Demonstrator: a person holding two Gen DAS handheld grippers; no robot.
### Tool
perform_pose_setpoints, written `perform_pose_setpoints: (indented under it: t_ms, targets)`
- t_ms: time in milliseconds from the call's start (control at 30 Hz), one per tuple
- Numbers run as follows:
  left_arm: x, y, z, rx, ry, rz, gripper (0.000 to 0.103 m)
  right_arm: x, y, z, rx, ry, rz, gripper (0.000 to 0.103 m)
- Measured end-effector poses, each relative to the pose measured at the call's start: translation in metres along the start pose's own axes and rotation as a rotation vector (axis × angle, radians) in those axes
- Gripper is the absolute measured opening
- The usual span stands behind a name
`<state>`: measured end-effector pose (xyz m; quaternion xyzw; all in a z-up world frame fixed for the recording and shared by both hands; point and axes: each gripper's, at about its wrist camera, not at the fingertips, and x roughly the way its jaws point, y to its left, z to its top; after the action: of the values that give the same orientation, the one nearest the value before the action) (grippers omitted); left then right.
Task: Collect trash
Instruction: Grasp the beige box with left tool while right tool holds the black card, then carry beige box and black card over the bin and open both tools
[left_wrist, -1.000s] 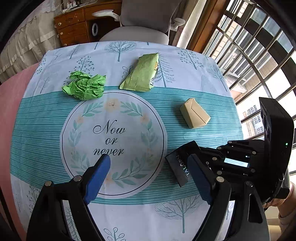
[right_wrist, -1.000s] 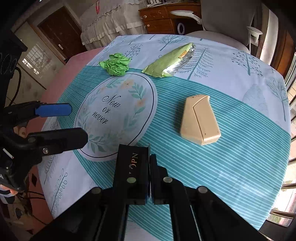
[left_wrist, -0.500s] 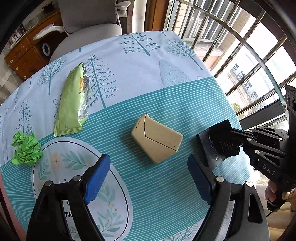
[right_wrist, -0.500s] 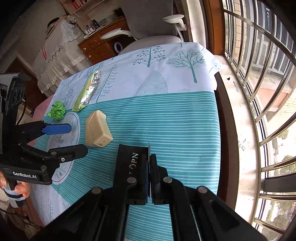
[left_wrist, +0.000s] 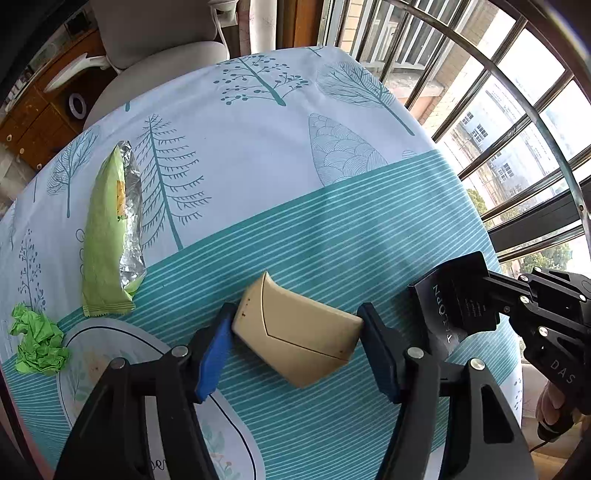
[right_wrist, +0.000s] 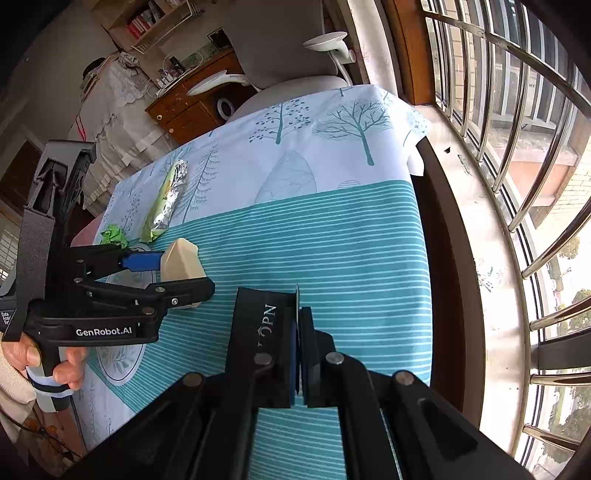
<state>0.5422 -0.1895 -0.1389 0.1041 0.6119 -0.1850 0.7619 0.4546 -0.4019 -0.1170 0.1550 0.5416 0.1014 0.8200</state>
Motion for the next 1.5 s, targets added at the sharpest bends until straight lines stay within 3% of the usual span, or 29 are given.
perform_pose_setpoints:
  t_ms: [367, 667, 833, 1100, 1300, 1500]
  targets:
    - [-0.046, 0.017, -0.056, -0.064, -0.041, 0.039, 0.064, -0.009, 0.034, -0.012, -0.019, -0.010, 0.021, 0.001]
    - [-0.107, 0.030, -0.157, -0.111, -0.078, 0.031, 0.064, -0.038, 0.097, -0.062, -0.045, -0.039, 0.030, 0.001]
    - [-0.140, 0.032, -0.227, -0.120, -0.097, 0.012, 0.064, -0.072, 0.138, -0.122, -0.029, -0.082, 0.006, 0.001]
    - [-0.189, 0.026, -0.348, -0.083, -0.144, 0.007, 0.064, -0.113, 0.198, -0.251, 0.036, -0.093, -0.011, 0.001]
    - [-0.192, 0.021, -0.429, -0.092, -0.120, -0.032, 0.064, -0.123, 0.227, -0.342, 0.046, -0.024, -0.029, 0.001]
    - [-0.170, 0.007, -0.501, -0.118, -0.040, -0.092, 0.064, -0.114, 0.237, -0.410, 0.051, 0.097, -0.054, 0.001]
